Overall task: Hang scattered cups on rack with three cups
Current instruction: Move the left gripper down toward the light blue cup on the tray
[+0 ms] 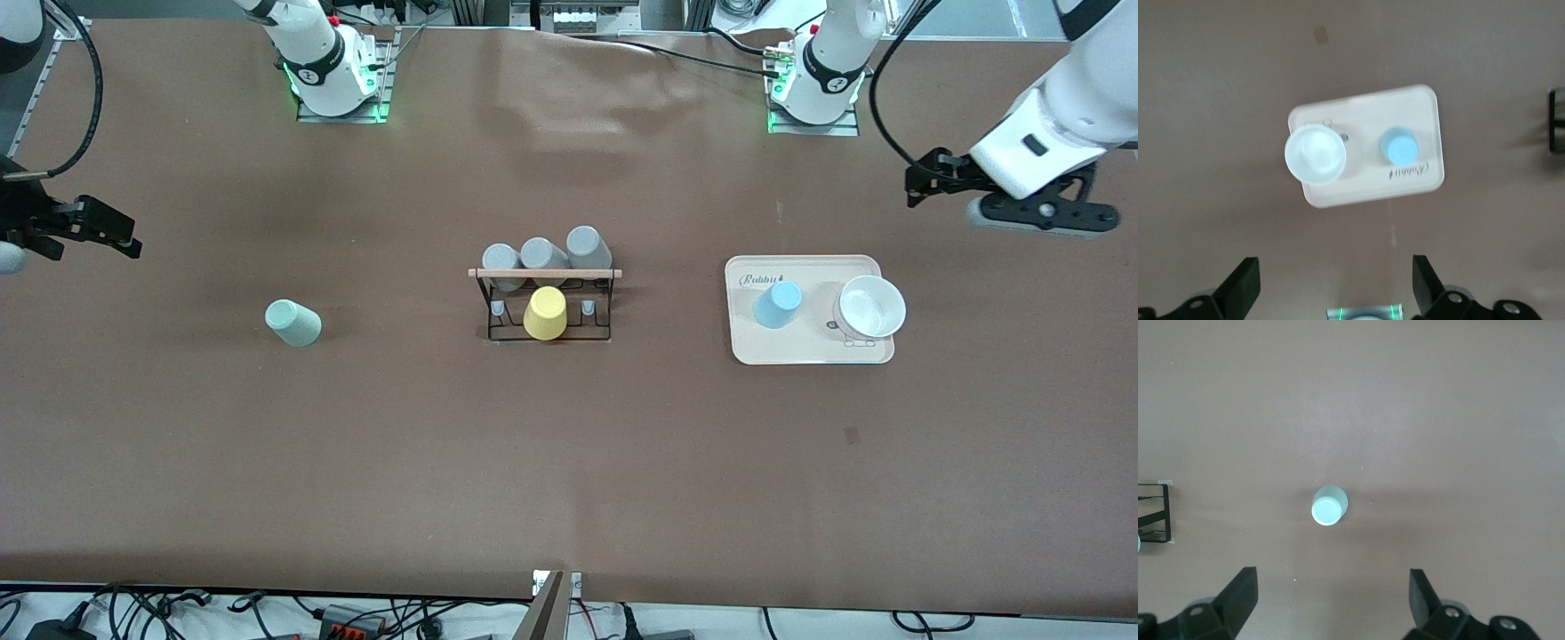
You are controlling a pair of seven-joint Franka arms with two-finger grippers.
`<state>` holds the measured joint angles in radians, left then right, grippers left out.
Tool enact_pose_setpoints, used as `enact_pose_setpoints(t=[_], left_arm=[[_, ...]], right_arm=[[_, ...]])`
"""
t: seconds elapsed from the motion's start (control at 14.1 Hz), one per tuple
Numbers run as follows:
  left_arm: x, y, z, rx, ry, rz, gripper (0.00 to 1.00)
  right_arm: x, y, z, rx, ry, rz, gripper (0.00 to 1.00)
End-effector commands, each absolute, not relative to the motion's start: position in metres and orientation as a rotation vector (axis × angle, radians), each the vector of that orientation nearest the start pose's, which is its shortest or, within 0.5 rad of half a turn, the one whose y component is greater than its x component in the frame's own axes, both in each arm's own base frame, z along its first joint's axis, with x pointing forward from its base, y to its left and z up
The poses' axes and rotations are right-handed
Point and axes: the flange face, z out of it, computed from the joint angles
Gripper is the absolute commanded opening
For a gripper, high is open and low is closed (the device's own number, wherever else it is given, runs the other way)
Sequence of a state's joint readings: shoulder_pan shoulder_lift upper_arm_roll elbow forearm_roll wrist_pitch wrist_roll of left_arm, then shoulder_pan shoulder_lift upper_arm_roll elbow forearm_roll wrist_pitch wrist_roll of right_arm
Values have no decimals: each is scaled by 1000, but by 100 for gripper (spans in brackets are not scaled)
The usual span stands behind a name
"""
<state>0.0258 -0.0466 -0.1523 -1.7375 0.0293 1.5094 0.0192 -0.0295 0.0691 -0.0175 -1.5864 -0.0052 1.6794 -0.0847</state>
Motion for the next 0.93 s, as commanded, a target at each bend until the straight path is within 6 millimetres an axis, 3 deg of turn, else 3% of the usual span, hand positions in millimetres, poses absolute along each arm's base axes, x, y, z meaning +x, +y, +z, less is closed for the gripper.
enact_pose_setpoints(t=[0.0,0.14,0.28,0.36,0.57,0.85], left_arm=[[529,-76,520,-3069,240,461,100],[536,-79,490,-3083,134,406,100],[530,-115,445,-3084,45,325,100],[527,-124,419,-3092,24,243,100],[516,-125,355,-3126,45,29,100],[513,-125,306,-3132,82,-18,100]], right_arm=[[579,-26,592,-3157,-65,-54,100],[579,-26,592,-3157,-65,-54,100],[579,-26,592,-3157,-65,-54,100],[579,-26,592,-3157,-65,-59,100],[580,-26,591,-3157,-65,-59,100],[580,-26,591,-3157,-65,-61,100]])
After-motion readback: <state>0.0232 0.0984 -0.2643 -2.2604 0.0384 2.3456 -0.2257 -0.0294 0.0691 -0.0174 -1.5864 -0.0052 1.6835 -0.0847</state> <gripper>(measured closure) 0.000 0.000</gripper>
